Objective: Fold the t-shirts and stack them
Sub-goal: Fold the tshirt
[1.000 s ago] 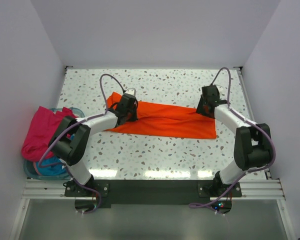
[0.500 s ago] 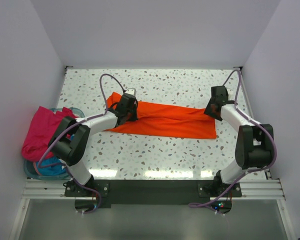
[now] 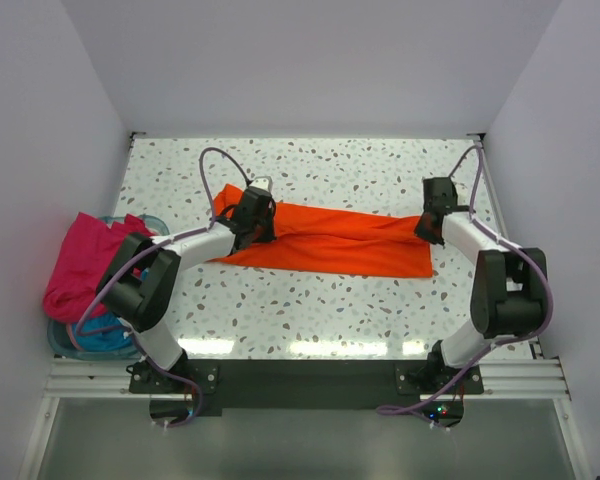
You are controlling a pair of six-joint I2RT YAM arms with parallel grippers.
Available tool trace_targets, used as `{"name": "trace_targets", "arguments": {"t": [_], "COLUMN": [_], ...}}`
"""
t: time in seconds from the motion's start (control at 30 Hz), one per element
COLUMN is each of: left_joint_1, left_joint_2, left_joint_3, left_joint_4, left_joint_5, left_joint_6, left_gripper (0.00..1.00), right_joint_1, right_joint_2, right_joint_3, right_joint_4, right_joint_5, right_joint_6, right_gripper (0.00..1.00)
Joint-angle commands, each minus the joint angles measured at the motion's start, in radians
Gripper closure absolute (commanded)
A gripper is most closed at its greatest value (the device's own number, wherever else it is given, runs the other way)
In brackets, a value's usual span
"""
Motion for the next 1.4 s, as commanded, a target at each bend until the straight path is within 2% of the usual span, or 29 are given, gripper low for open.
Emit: {"name": "trace_targets", "arguments": {"t": [0.0, 0.33, 0.43, 0.47, 0.53, 0.57, 0.6, 0.63, 0.67, 0.73, 0.83, 0.9, 0.93, 1.0, 1.07, 1.17, 1.2, 1.23, 1.37], "left_joint_1": [-0.003, -0.004, -0.004, -0.003, -0.003, -0.003, -0.003, -0.004, -0.003, -0.003, -0.003, -0.003, -0.004, -0.005, -0.003, -0.003, 0.000, 0.003, 0.034], "left_joint_2": [-0.049, -0.104, -0.116, -0.121, -0.139, -0.148, -0.159, -0.179, -0.191, -0.225, -0.262, -0.276, -0.285, -0.297, -0.312, -0.299, -0.280, -0.233, -0.073], "left_joint_3": [0.012, -0.034, -0.064, -0.074, -0.115, -0.130, -0.164, -0.179, -0.205, -0.222, -0.230, -0.206, -0.193, -0.155, -0.123, -0.049, -0.028, -0.005, 0.119], "left_joint_4": [0.016, 0.015, 0.019, 0.021, 0.041, 0.048, 0.055, 0.087, 0.093, 0.098, 0.078, 0.027, 0.013, -0.029, -0.051, -0.105, -0.126, -0.135, -0.178], "left_joint_5": [-0.014, -0.016, 0.002, 0.005, 0.025, 0.030, 0.038, 0.048, 0.055, 0.061, 0.038, 0.012, -0.025, -0.069, -0.129, -0.207, -0.234, -0.263, -0.252], "left_joint_6": [0.008, -0.001, -0.004, -0.006, -0.009, -0.014, -0.015, -0.018, -0.021, -0.026, -0.050, -0.089, -0.104, -0.154, -0.184, -0.227, -0.234, -0.236, -0.219], "left_gripper": [1.00, 1.00, 1.00, 1.00, 0.94, 0.79, 0.71, 0.57, 0.52, 0.48, 0.48, 0.55, 0.63, 0.73, 0.78, 0.78, 0.75, 0.68, 0.61], "right_joint_1": [-0.015, -0.030, -0.035, -0.042, -0.043, -0.076, -0.082, -0.088, -0.093, -0.093, -0.090, -0.063, -0.046, 0.058, 0.112, 0.138, 0.142, 0.143, 0.158], "right_joint_2": [-0.079, -0.151, -0.177, -0.183, -0.199, -0.205, -0.220, -0.228, -0.239, -0.275, -0.312, -0.309, -0.302, -0.247, -0.164, -0.079, -0.029, -0.009, 0.053], "right_joint_3": [-0.030, -0.098, -0.139, -0.150, -0.185, -0.196, -0.217, -0.223, -0.227, -0.222, -0.205, -0.163, -0.141, -0.057, -0.004, 0.086, 0.100, 0.109, 0.125], "right_joint_4": [0.027, 0.053, 0.074, 0.088, 0.111, 0.117, 0.125, 0.128, 0.127, 0.114, 0.110, 0.102, 0.087, 0.052, 0.023, 0.010, 0.009, 0.010, 0.028], "right_joint_5": [0.020, -0.032, -0.061, -0.075, -0.101, -0.116, -0.145, -0.156, -0.162, -0.168, -0.202, -0.222, -0.187, -0.124, -0.090, -0.090, -0.093, -0.101, -0.138], "right_joint_6": [0.024, 0.056, 0.071, 0.076, 0.084, 0.085, 0.090, 0.090, 0.087, 0.073, 0.042, 0.010, -0.005, -0.043, -0.060, -0.074, -0.076, -0.076, -0.073], "right_gripper": [0.95, 0.95, 0.93, 0.89, 0.80, 0.72, 0.68, 0.66, 0.64, 0.64, 0.63, 0.63, 0.63, 0.63, 0.64, 0.64, 0.64, 0.64, 0.64]}}
